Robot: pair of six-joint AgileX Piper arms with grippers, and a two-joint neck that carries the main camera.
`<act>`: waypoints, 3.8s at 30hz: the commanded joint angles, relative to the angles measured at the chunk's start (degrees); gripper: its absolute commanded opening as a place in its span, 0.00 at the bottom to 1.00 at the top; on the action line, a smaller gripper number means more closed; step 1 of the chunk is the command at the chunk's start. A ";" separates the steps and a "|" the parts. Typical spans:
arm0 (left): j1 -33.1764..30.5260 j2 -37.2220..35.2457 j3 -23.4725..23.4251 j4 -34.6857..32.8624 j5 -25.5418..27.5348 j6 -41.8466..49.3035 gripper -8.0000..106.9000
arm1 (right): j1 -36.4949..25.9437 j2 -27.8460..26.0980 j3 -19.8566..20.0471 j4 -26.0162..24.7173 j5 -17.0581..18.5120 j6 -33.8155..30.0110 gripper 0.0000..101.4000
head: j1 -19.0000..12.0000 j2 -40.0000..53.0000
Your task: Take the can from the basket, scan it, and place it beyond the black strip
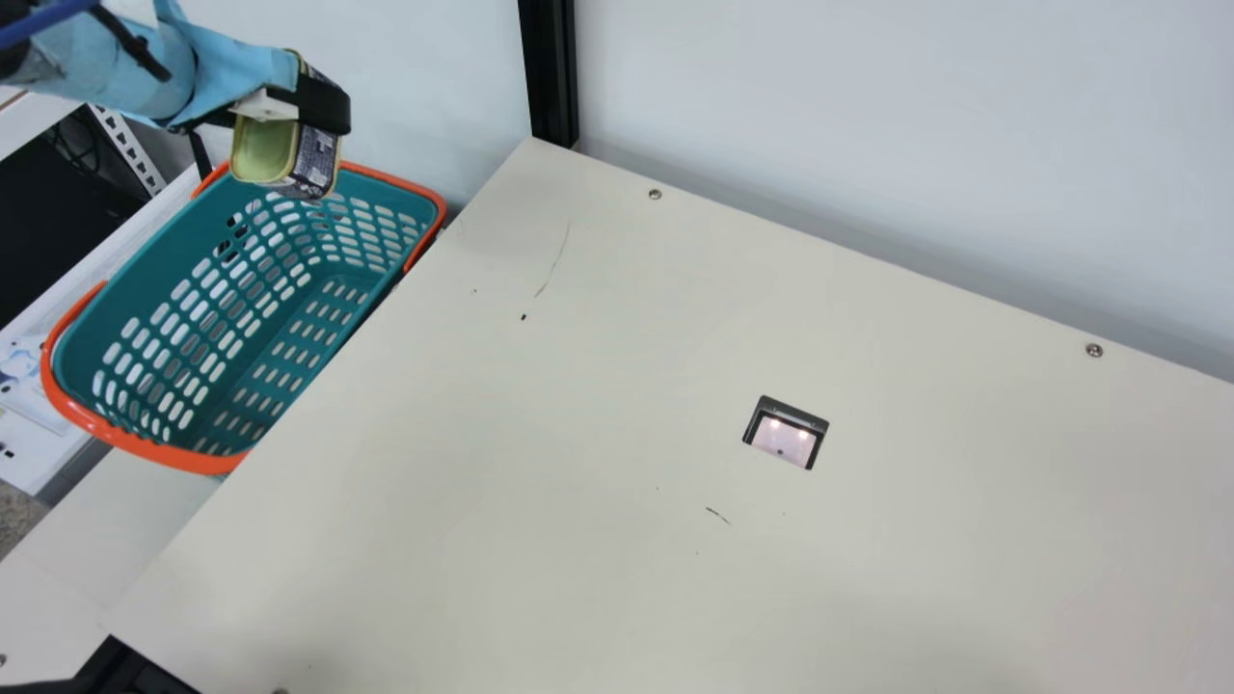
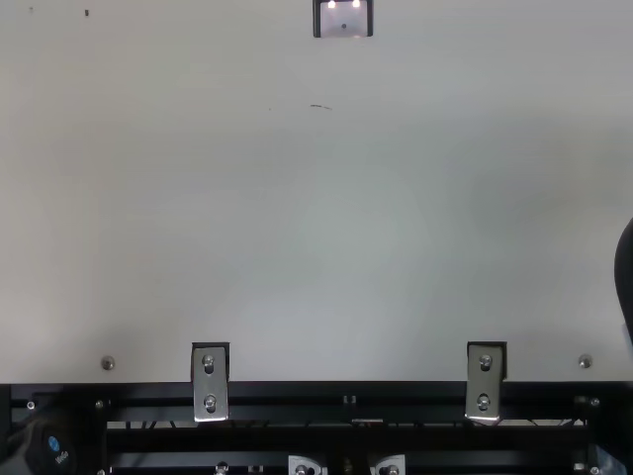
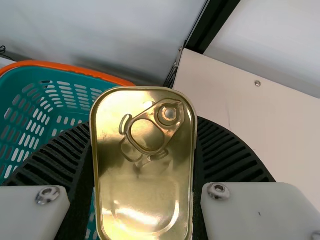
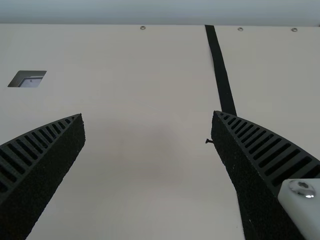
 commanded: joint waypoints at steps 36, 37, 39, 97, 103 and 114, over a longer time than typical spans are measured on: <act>-15.45 -6.26 6.23 -18.15 24.43 -27.48 0.16 | 0.00 0.00 0.00 0.00 0.00 0.00 1.00 | -2.31 1.08; -15.77 -6.34 6.67 -18.13 24.43 -27.64 0.16 | 0.00 0.00 0.00 0.00 0.00 0.00 1.00 | -2.31 1.08; -16.16 -6.47 7.61 -18.09 24.43 -27.77 0.16 | 0.00 0.00 0.00 0.00 0.00 0.00 1.00 | -2.31 1.08; -26.83 -8.77 11.98 -18.32 7.87 -20.50 0.16 | 0.00 0.00 0.00 0.00 0.00 0.00 1.00 | -1.47 -9.18; -30.17 -8.29 11.18 -17.76 3.48 -18.22 0.16 | 0.00 0.00 0.00 0.00 0.00 0.00 1.00 | -1.19 -15.58; -34.08 -7.75 10.19 -16.39 -1.15 -15.48 0.16 | 0.00 0.00 0.00 0.00 0.00 0.00 1.00 | 0.73 -27.19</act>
